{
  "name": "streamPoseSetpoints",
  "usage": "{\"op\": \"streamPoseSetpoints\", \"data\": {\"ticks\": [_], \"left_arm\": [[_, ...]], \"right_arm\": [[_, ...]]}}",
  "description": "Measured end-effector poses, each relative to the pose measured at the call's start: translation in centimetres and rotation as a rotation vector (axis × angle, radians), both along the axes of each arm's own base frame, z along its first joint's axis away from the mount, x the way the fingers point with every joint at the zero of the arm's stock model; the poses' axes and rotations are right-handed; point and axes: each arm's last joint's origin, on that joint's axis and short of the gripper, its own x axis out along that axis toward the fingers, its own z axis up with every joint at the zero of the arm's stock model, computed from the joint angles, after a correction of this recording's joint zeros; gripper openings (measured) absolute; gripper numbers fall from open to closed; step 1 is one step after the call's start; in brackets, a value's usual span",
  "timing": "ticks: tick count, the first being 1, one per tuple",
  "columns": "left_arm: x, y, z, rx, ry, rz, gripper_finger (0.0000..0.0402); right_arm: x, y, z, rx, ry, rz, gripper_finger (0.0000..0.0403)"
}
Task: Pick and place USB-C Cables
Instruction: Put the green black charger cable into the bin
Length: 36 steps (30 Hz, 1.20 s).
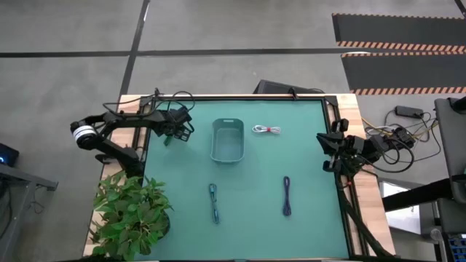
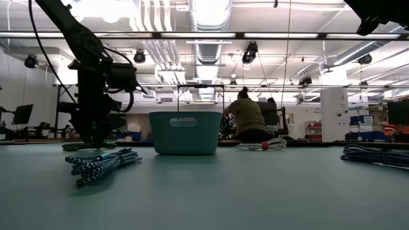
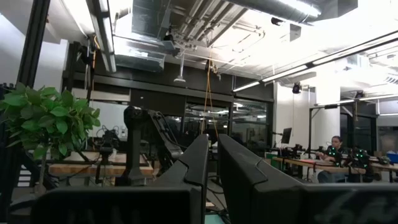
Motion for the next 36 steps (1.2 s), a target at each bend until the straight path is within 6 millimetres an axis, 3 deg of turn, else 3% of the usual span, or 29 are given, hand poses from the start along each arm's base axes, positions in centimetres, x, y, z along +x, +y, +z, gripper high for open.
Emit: {"op": "streamPoseSetpoints", "data": {"ticks": [10,26,36], "left_arm": [[0.13,0.09,-0.40,-0.008,0.014,0.006,0.0165],[-0.02,-0.02,-0.17,-0.008,0.004,0.009,0.0033],[0.02,-0.06,-0.14,-0.005,-0.006,0.027,0.0016]], "right_arm": [[0.00,0.00,0.00,0.000,0.000,0.000,0.0027],[0.00,0.00,0.00,0.000,0.000,0.000,0.0027],[0.00,0.00,0.00,0.001,0.000,0.000,0.0027]]}}
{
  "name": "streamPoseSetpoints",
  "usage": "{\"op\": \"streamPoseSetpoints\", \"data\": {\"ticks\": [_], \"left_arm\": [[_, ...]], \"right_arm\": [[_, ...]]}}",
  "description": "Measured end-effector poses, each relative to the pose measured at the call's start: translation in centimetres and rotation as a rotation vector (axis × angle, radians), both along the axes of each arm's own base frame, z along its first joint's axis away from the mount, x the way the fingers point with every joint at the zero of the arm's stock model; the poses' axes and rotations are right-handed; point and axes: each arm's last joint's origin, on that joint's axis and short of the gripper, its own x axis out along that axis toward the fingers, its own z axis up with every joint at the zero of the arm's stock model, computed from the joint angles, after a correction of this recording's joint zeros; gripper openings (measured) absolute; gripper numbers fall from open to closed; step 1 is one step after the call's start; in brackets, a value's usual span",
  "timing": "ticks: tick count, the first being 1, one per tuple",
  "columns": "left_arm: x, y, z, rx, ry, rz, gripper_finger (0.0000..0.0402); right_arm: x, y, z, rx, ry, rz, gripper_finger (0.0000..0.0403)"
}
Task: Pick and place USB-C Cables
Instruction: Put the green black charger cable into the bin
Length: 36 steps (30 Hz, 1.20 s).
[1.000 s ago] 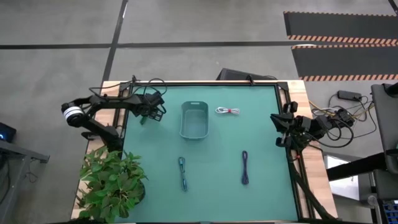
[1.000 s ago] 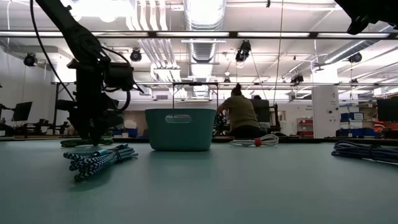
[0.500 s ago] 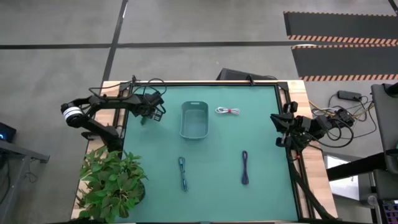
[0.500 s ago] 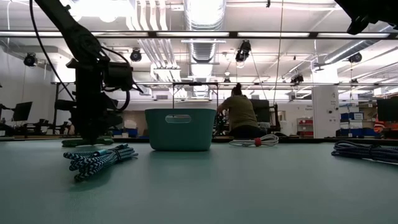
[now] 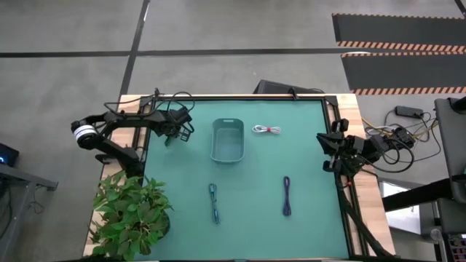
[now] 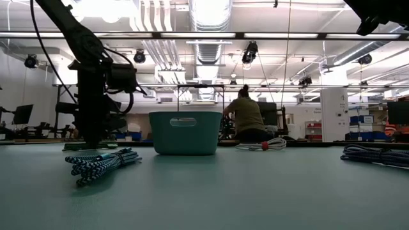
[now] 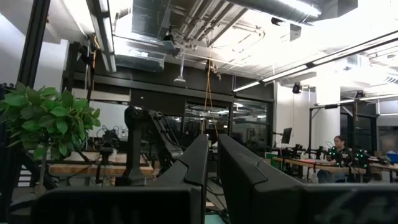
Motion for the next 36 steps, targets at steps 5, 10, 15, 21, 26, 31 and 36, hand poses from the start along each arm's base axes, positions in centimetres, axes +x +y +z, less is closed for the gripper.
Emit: {"op": "streamPoseSetpoints", "data": {"ticks": [5,10,15,21,26,31,36], "left_arm": [[0.3,0.0,0.6,0.016,-0.022,-0.010,0.0015],[0.8,-0.7,2.0,0.082,-0.059,-0.044,0.0014],[1.5,-2.0,4.1,0.169,-0.164,-0.093,0.0014],[2.4,-3.7,6.7,0.270,-0.395,-0.127,0.0013],[3.2,-5.1,8.5,0.314,-0.560,-0.158,0.0013],[4.2,-6.0,9.3,0.351,-0.666,-0.201,0.0013],[5.4,-6.6,9.8,0.377,-0.763,-0.230,0.0013]], "right_arm": [[0.0,0.0,0.0,0.000,0.000,0.000,0.0027],[0.0,0.0,0.0,0.000,0.000,0.000,0.0027],[0.0,0.0,0.0,-0.001,0.000,0.000,0.0027],[0.0,0.0,0.0,-0.001,0.000,0.000,0.0027],[0.0,0.0,0.0,-0.001,0.000,0.000,0.0027],[0.0,0.0,0.0,-0.001,0.000,0.000,0.0027],[0.0,0.0,0.0,0.006,-0.002,0.003,0.0027]]}}
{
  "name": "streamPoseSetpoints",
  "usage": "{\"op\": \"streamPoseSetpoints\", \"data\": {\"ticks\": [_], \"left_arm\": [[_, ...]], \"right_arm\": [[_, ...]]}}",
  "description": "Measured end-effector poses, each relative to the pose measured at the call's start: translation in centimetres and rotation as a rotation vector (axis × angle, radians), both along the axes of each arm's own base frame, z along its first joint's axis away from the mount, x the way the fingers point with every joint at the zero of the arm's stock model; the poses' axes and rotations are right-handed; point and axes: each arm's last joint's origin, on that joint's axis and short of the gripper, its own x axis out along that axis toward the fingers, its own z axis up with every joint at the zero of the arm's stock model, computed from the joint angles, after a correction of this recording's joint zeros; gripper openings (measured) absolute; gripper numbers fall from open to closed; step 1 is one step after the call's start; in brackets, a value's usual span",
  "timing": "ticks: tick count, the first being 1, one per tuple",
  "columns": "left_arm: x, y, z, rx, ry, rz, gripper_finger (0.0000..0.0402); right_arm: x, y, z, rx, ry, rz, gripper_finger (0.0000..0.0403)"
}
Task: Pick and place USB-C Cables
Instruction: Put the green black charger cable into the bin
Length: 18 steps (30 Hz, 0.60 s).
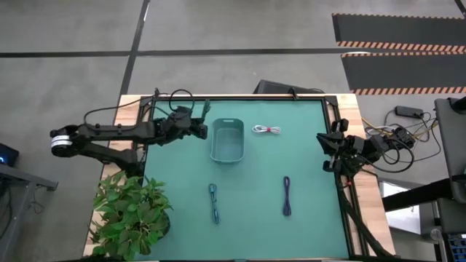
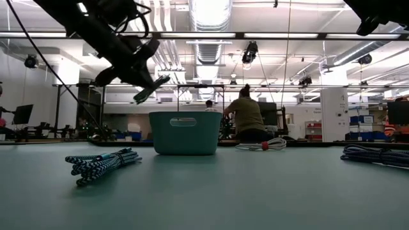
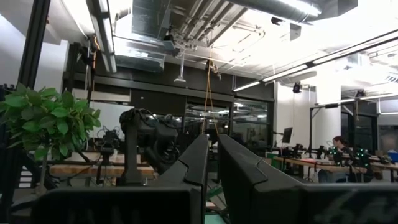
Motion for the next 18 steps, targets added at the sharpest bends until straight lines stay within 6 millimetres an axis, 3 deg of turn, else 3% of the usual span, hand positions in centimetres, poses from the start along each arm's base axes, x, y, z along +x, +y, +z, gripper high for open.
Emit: {"op": "streamPoseSetpoints", "data": {"ticks": [18], "left_arm": [[3.6,-2.6,3.6,0.009,-0.136,-0.126,0.0013]], "right_arm": [[0.0,0.0,0.0,0.018,-0.004,0.009,0.0027]]}}
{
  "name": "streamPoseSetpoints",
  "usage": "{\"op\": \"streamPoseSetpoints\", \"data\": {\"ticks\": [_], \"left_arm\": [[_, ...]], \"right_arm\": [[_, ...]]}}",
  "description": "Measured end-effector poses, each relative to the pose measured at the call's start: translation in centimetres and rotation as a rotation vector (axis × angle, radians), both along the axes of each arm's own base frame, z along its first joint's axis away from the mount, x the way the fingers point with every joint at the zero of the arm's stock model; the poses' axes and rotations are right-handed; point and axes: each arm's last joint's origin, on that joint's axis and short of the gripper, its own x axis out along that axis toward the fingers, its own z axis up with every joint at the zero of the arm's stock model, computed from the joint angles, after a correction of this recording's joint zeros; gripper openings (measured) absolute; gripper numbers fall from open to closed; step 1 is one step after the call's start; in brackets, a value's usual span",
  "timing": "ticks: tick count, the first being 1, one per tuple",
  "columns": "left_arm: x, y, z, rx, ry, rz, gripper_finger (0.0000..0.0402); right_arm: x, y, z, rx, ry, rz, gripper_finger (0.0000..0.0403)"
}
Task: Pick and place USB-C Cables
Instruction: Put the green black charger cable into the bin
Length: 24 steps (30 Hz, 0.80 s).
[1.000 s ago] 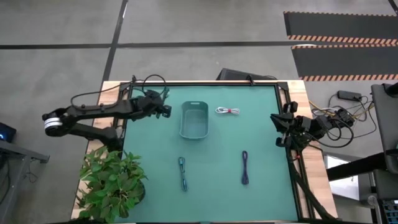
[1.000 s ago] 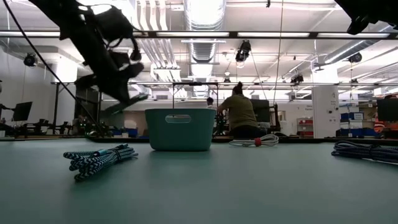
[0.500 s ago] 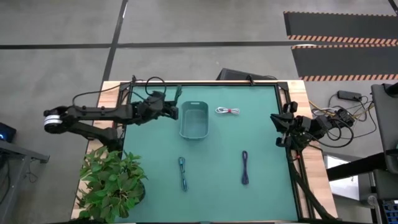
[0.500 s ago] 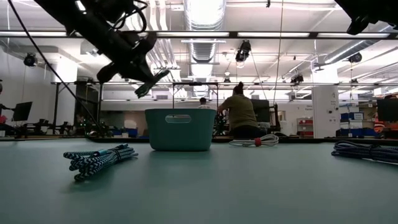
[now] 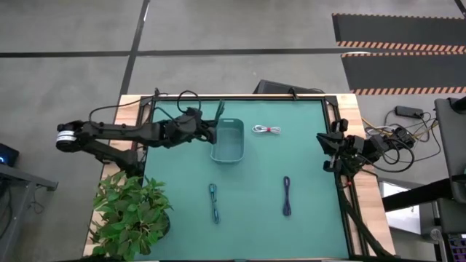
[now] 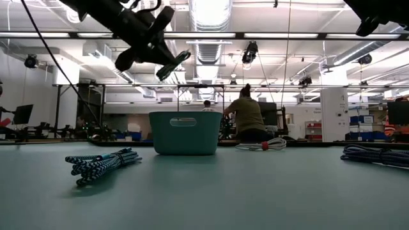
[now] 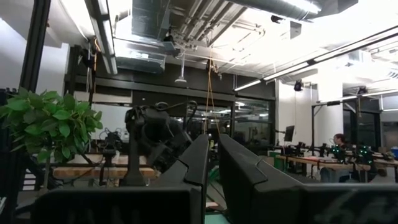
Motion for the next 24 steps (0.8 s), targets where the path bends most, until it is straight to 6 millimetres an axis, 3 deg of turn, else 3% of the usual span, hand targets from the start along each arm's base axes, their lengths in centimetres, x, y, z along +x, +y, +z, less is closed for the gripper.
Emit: {"op": "streamPoseSetpoints", "data": {"ticks": [12,24], "left_arm": [[2.9,-1.0,-0.3,-0.116,-0.046,0.028,0.0013],[7.4,-1.0,-0.5,-0.193,-0.073,0.065,0.0013]], "right_arm": [[-0.2,-0.1,0.7,0.072,-0.006,0.039,0.0027],[-1.5,-0.6,2.9,0.198,0.328,0.113,0.0027]]}}
